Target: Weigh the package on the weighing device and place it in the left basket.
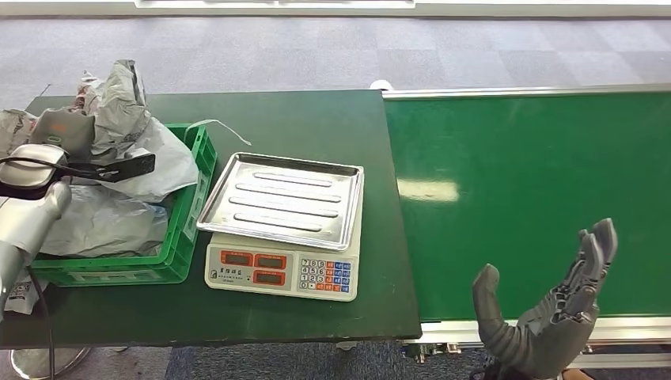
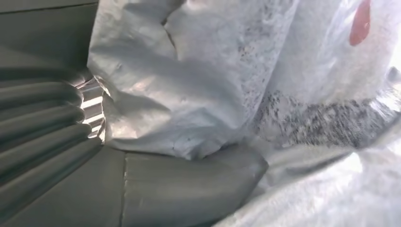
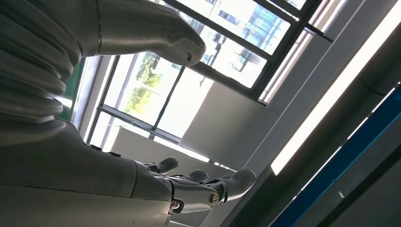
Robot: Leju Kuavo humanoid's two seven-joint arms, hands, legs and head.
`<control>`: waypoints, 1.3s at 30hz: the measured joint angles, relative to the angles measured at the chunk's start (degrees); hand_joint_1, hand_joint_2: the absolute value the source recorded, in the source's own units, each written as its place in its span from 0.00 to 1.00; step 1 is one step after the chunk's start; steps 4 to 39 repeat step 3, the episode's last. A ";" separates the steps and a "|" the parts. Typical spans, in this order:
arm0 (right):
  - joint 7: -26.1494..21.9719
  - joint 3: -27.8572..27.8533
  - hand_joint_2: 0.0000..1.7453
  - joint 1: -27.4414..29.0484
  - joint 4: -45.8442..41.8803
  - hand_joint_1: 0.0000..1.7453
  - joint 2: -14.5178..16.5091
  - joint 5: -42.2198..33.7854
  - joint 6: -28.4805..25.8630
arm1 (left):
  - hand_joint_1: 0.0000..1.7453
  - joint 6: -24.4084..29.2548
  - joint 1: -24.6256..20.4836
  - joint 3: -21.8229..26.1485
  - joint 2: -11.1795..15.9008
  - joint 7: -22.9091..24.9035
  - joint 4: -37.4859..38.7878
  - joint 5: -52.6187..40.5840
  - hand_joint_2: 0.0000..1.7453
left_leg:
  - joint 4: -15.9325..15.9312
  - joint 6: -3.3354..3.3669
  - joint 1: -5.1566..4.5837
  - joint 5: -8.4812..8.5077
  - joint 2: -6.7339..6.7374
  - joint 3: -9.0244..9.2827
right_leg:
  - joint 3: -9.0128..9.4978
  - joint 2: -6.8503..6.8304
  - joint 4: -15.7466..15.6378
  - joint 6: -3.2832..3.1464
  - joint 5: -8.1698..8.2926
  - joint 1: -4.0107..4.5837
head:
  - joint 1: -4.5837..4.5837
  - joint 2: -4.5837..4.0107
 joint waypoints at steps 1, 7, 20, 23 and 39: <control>0.01 0.00 1.00 0.19 0.00 0.00 0.00 0.08 0.00 | 0.00 0.09 0.25 0.00 0.40 0.25 0.30 -0.03 0.25 | 0.00 0.00 0.00 0.00 0.00 0.00 | -0.01 0.00 0.00 -0.01 -0.01 0.01 | -0.01 0.00; 0.07 0.00 1.00 0.40 0.00 0.00 0.00 0.20 0.00 | 0.00 0.36 0.65 0.00 0.93 0.36 0.68 0.05 0.00 | 0.00 0.00 0.01 0.00 -0.01 -0.01 | 0.00 -0.01 0.01 -0.04 -0.03 0.01 | 0.00 0.00; 0.07 0.00 1.00 0.40 0.00 0.00 0.00 0.20 0.00 | 0.00 0.36 0.65 0.00 0.93 0.36 0.68 0.05 0.00 | 0.00 0.00 0.01 0.00 -0.01 -0.01 | 0.00 -0.01 0.01 -0.04 -0.03 0.01 | 0.00 0.00; 0.07 0.00 1.00 0.40 0.00 0.00 0.00 0.20 0.00 | 0.00 0.36 0.65 0.00 0.93 0.36 0.68 0.05 0.00 | 0.00 0.00 0.01 0.00 -0.01 -0.01 | 0.00 -0.01 0.01 -0.04 -0.03 0.01 | 0.00 0.00; 0.07 0.00 1.00 0.40 0.00 0.00 0.00 0.20 0.00 | 0.00 0.36 0.65 0.00 0.93 0.36 0.68 0.05 0.00 | 0.00 0.00 0.01 0.00 -0.01 -0.01 | 0.00 -0.01 0.01 -0.04 -0.03 0.01 | 0.00 0.00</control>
